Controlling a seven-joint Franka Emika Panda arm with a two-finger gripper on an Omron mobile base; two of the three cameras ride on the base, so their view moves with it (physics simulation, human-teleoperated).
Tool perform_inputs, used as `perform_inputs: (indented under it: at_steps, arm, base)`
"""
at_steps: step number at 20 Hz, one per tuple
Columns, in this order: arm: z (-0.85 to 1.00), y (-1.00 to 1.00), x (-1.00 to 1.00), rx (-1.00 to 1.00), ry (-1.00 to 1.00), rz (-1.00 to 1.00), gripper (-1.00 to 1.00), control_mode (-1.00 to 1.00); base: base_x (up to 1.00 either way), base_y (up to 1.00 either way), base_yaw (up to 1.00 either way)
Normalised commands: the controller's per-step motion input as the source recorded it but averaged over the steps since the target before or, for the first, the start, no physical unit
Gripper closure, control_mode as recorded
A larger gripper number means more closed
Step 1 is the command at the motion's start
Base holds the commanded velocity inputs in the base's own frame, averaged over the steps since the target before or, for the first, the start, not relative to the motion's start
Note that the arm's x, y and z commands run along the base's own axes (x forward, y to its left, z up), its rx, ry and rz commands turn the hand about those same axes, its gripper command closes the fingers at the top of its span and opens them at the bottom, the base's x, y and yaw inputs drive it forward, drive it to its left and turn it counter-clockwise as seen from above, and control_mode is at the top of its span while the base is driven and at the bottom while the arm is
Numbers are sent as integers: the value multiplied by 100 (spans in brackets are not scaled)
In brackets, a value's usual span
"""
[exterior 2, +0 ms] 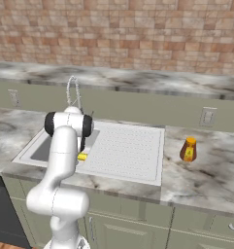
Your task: Turn on the sink faucet. Then move the corn from the counter to the sink. Turn off the sink. Move the vegetable from the sink to the pot next to the stove. Finally move the pot to the rear left burner.
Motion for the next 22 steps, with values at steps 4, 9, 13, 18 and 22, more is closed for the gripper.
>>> perform_inputs:
  at_steps: [4, 9, 13, 18, 22]
  arm:
    - [-4, -2, -1, 10, -5, 0, -100, -100]
    - [0, -5, -8, 3, -6, 0, -100, -100]
    - [13, -16, -7, 0, -3, -1, -100, -100]
    - [41, -12, 0, 0, 0, -3, -100, -100]
    - [45, -13, -2, 0, 0, -4, -100, -100]
  base:
    - [0, 0, 0]
    - [0, 0, 0]
    - [0, 0, 0]
    - [0, 0, 0]
    - [0, 0, 0]
